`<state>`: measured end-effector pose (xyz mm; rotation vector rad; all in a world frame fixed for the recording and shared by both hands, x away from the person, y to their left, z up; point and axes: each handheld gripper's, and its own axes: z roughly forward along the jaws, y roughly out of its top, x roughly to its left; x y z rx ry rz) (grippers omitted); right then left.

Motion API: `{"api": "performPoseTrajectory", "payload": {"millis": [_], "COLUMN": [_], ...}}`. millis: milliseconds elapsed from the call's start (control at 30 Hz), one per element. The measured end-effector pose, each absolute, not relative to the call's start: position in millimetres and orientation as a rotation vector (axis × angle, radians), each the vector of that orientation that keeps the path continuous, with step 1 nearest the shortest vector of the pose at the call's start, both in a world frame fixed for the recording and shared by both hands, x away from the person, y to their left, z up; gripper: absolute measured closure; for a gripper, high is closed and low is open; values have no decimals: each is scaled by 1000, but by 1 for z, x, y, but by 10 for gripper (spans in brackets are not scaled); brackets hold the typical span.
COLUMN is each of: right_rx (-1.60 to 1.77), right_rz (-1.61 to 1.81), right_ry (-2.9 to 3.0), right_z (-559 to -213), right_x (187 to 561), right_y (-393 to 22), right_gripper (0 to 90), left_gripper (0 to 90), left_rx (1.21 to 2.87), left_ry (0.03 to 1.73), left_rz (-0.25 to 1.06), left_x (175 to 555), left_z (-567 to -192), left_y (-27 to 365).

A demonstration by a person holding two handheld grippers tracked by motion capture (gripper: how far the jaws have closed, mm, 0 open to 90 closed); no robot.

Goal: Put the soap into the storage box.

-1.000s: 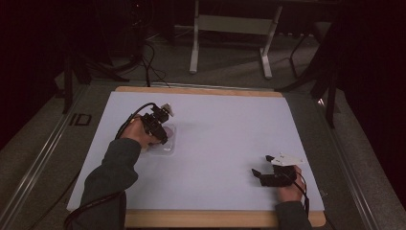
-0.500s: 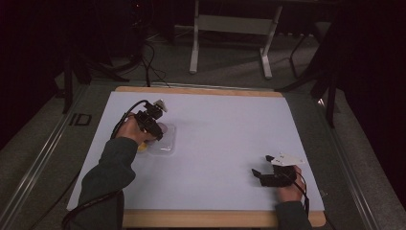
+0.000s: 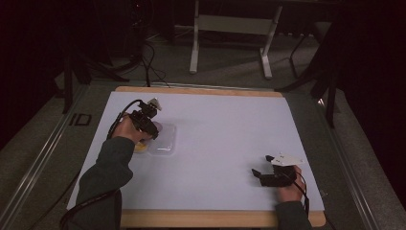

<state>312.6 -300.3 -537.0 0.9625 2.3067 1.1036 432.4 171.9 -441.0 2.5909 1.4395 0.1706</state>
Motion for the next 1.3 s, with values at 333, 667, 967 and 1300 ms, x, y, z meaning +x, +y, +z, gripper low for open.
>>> {"api": "performPoseTrajectory", "payload": {"millis": [333,667,967,1300], "right_rx": [962,962,961,961], "right_rz": [1103,1103,1104,1104], "right_ry": [2307,2307,2307,2307], "right_z": [-537,-537,-537,-537], "right_x": [313,313,313,313], "right_y": [-300,-301,-301,-301], "right_gripper": [184,184,184,184], "left_gripper": [500,500,499,500], "left_rx": [2564,2543,2521,2494], "left_ry": [1485,1511,1540,1573], "left_rz": [171,177,175,182], "left_x": [435,437,438,440], "left_z": [-444,-446,-449,-452], "left_y": [180,186,190,197]}}
